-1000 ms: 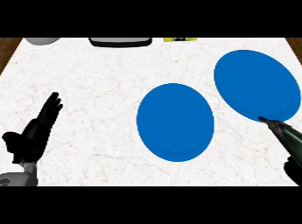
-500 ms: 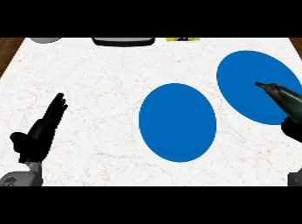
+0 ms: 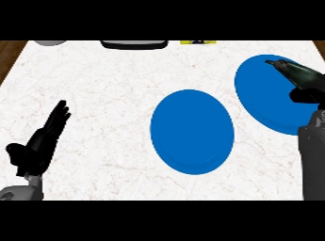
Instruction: Pick the eggplant from the plate and place it in the plate
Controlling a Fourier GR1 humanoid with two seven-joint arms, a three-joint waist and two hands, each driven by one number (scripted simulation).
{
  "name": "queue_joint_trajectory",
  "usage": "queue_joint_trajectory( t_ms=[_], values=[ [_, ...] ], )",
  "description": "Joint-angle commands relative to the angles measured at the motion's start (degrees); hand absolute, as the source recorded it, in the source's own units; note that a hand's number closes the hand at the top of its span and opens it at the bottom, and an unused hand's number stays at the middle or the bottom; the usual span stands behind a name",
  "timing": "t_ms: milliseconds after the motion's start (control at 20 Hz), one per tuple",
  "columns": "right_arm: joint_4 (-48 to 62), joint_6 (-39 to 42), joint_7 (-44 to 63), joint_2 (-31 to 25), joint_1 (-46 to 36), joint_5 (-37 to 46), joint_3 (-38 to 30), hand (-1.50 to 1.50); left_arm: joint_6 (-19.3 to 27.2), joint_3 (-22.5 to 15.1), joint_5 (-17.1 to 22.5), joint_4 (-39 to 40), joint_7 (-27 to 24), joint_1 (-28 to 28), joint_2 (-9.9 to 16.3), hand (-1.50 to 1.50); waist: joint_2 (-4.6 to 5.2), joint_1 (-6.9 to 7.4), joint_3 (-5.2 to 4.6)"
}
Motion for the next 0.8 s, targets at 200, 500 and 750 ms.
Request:
queue_joint_trajectory(
  t_ms=[200, 500, 750],
  values=[
    [29.35, -16.07, -4.27, -3.58, -13.98, -4.03, -6.03, 1.5, -1.17, 1.48, -0.81, 3.12, -2.09, -1.85, 0.4, 0.0, 0.17, 0.34, 0.0],
    [38.77, -33.31, -0.92, -1.92, -15.87, -2.51, -11.36, -1.5, 0.33, 0.5, -1.73, 0.85, 0.8, -2.77, -0.57, 0.0, 0.49, 0.92, 0.04],
    [47.59, -34.92, -4.9, -6.3, -20.4, -9.74, -16.89, -1.5, 0.2, -0.37, -2.06, 1.37, 0.25, -1.93, -2.22, 0.0, 0.34, 0.61, 0.04]
  ],
)
